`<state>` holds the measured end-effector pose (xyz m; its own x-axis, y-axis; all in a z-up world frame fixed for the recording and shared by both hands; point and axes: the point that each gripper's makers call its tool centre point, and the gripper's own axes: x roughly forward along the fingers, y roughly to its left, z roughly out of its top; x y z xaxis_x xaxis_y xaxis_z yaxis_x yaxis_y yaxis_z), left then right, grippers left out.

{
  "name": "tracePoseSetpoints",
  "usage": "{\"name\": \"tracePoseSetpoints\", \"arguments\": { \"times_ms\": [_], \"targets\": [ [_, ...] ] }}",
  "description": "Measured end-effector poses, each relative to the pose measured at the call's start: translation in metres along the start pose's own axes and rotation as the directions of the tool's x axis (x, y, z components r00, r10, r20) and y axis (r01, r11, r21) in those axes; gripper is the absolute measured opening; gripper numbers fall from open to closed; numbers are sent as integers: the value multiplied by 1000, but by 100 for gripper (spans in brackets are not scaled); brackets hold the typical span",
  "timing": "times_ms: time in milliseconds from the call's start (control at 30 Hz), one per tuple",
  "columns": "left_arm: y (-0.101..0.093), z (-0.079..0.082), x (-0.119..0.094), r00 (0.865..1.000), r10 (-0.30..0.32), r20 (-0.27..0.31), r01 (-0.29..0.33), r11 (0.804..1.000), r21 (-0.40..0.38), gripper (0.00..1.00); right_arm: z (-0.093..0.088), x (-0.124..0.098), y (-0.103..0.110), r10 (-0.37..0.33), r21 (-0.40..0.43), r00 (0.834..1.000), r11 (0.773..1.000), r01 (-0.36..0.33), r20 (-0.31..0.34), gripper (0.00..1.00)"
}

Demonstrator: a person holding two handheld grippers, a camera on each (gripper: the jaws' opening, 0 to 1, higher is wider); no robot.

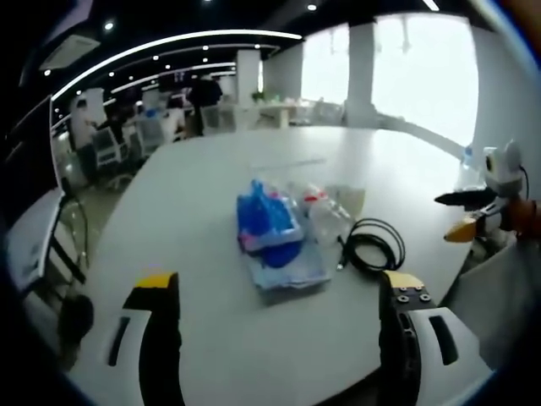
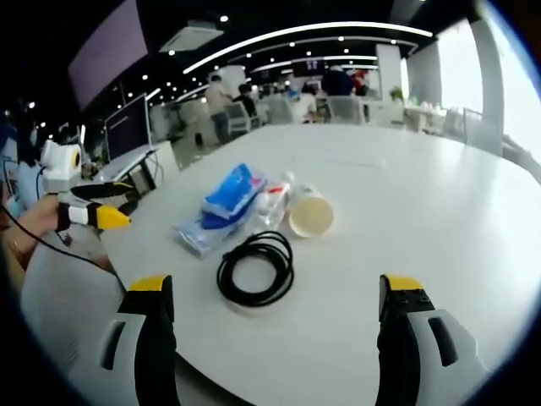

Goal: Arrange the tabletop items into an orderly group along one side of the table until the central work area is clear of visible clutter.

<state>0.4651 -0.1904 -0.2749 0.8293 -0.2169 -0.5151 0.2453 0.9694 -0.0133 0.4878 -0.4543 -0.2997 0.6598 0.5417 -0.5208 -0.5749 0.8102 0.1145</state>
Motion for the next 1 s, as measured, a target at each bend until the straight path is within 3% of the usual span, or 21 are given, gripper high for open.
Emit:
{"name": "tracePoseSetpoints", "arguments": {
  "times_ms": [133,367,700,1000],
  "targets": [
    [-3,13,1,1000,-7,20,6,1000,13,95,0,0,-1,0,7,1000,1000,0,1,100],
    [-9,22,12,1000,-25,12,25,999,29,94,2,-1,0,1,5,1000,1000,-1,8,100],
    [-15,38,28,999,-51,13,50,998,45,93,16,-3,12,47,-38,997,998,-44,68,100],
    [-28,58,47,994,-112,7,112,992,49,91,21,-1,17,74,-44,994,997,-71,80,100]
  ]
}}
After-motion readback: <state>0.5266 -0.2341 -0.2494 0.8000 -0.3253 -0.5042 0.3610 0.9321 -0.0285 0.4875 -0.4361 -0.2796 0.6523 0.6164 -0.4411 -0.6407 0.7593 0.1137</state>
